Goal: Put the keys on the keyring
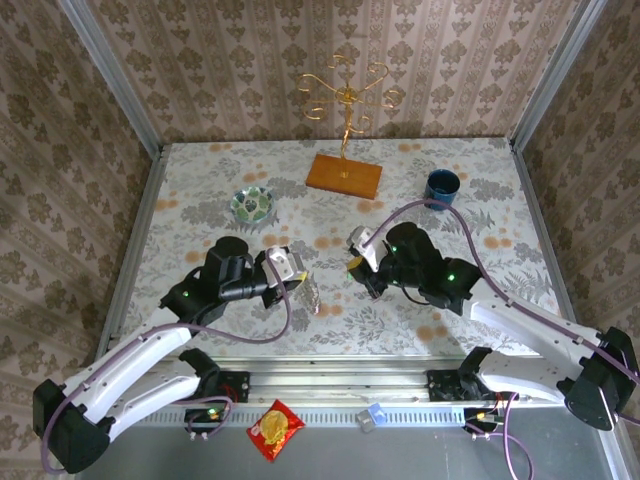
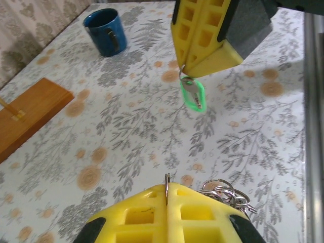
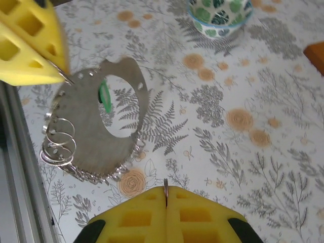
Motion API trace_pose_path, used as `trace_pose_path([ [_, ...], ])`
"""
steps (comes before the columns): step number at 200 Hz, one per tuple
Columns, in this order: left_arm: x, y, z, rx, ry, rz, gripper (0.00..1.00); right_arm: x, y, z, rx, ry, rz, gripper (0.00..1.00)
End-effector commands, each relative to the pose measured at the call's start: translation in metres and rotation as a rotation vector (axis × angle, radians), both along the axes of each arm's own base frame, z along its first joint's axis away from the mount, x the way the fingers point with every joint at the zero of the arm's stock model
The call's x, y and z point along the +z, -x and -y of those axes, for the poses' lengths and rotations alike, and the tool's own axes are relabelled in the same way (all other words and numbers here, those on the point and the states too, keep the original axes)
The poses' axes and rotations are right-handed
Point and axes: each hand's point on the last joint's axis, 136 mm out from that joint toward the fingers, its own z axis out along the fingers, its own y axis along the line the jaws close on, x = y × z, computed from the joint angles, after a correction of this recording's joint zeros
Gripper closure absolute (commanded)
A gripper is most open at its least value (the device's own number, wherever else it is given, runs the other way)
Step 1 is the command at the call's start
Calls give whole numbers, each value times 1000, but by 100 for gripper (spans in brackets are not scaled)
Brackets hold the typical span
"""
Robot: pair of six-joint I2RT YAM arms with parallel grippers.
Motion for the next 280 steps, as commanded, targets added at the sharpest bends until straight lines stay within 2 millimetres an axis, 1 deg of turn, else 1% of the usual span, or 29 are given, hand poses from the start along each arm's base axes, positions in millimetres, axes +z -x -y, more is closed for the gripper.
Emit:
trace_pose_path([
  [1,29,11,16,-86,89,-9,100,9,14,-11,170,15,127,100],
  [33,31,16,25,-114,109,-92,100,20,25,-19,276,24,220,100],
  [64,28,16,30,-106,112,-154,100,17,38,-25,387,87,288,100],
  [83,27,12,31,-88,108,-174,100,18,42,-29,425,113,325,100],
  [114,25,11,34,-84,110,-210,100,23,34,-33,402,147,398,100],
  [161,24,9,38,-77,123,-242,100,31,24,-37,363,139,464,100],
  [220,23,8,40,-78,125,-254,100,28,22,-45,363,150,483,100],
  [251,23,9,39,-76,126,-257,100,29,19,-43,329,152,500,100],
  [280,22,8,40,-74,124,-257,100,30,20,-42,325,145,502,100],
])
